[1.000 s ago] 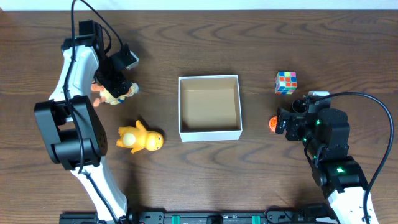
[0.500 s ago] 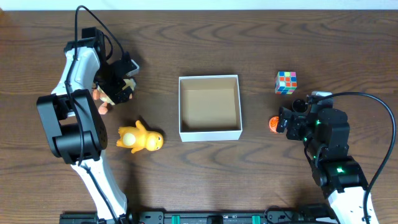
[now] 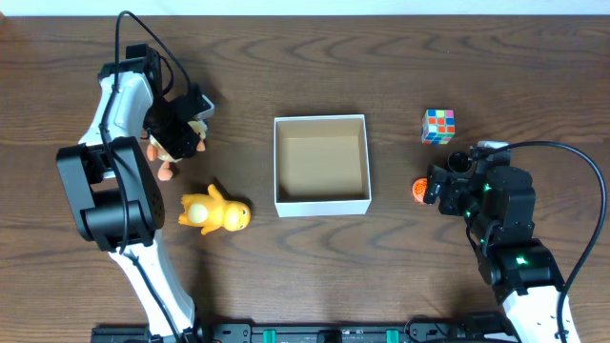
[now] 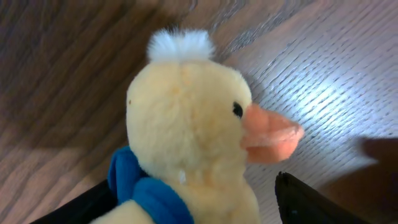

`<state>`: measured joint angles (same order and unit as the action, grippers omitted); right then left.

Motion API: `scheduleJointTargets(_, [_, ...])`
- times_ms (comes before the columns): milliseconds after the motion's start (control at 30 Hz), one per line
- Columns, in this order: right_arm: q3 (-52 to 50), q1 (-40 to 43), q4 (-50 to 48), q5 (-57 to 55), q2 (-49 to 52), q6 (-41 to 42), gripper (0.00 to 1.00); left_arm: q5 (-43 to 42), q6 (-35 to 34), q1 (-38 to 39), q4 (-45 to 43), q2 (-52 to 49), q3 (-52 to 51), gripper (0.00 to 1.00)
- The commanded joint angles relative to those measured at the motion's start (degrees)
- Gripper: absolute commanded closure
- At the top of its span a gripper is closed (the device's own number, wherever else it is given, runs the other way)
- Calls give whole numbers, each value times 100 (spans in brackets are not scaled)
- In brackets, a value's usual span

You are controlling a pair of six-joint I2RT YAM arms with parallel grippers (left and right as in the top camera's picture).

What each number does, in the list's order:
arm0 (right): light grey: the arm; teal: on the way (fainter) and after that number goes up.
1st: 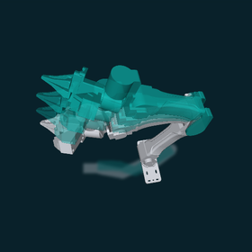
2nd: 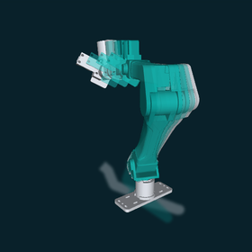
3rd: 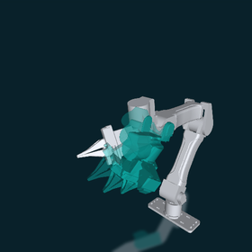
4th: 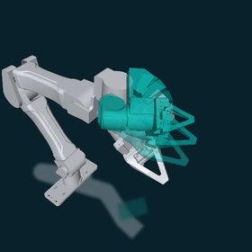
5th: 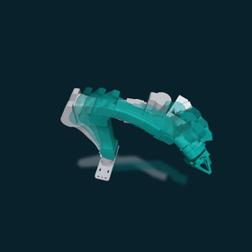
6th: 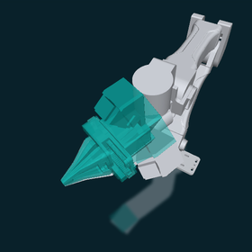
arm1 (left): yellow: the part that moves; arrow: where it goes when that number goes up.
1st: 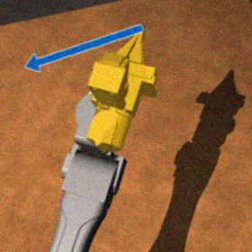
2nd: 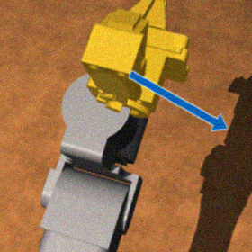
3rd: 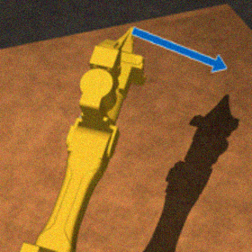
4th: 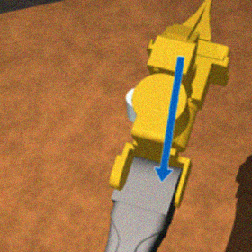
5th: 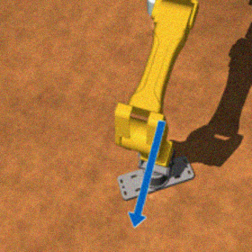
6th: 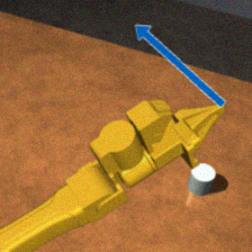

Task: Pack container
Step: 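Lower the left gripper and grasp the plush duck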

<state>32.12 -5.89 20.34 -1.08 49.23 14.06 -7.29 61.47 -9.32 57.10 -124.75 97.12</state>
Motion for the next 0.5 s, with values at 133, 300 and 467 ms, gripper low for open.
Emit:
scheduleJointTargets(133, [133,37,11,-61,-9,72,1,-258,20,-31,72,-50,61,33])
scheduleJointTargets(300, [136,37,9,-61,-11,70,1,-258,20,-31,146,-50,61,38])
scheduleJointTargets(467, [205,37,9,-61,-11,70,1,-258,20,-31,203,-52,48,44])
